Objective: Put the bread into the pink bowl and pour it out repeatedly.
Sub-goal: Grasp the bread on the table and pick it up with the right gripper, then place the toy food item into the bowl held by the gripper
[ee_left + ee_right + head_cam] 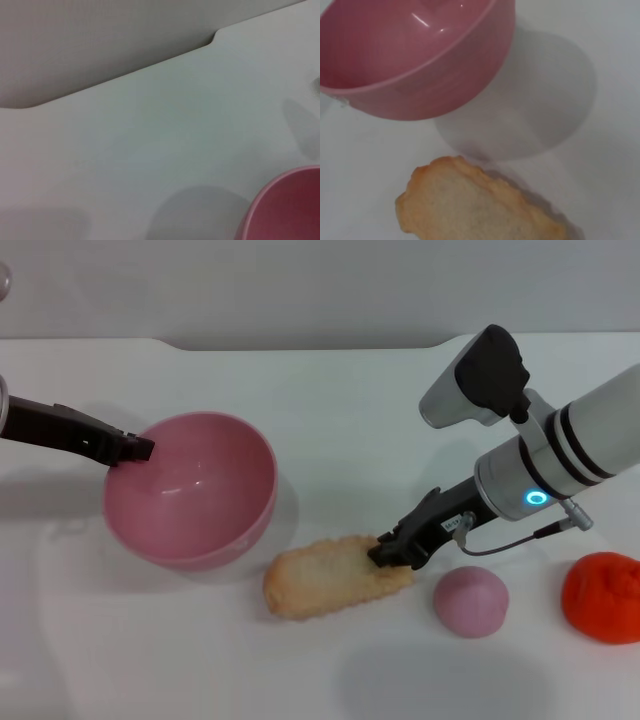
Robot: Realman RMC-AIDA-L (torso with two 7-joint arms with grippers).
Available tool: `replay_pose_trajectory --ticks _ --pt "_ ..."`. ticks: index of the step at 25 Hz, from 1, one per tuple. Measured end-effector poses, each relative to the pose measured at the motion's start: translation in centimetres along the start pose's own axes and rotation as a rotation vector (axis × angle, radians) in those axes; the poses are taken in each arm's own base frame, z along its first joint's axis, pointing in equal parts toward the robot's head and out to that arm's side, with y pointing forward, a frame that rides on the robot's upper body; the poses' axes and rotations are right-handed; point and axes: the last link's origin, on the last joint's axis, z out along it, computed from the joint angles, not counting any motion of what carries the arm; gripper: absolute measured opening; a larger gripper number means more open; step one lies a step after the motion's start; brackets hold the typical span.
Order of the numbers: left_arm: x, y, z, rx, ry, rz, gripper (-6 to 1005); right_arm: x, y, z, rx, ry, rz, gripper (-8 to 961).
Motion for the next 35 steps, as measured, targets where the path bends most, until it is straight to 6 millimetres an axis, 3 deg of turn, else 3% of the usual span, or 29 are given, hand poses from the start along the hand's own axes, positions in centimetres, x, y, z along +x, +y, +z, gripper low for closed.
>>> replay_pose_trajectory --ticks 7,14,25,35 --pt "-0.1 0.0 0.1 0.001 0.0 -0.002 47 -0.1 0.0 -0.9 0.031 -0.068 -0.013 125" --pt "0.0 -0.2 -0.1 0.004 0.0 -0.001 47 -0.3 0.1 -3.2 0.102 -0.222 -0.025 119" --pt "0.1 -0.1 0.0 0.004 -0.006 0.01 47 0.3 -0.9 -9.9 0.334 -0.466 -0.008 115" --pt "0.3 1.2 1.3 -0.025 -0.046 0.048 47 -2.6 0.5 -14.8 0.4 -0.589 -0.113 111"
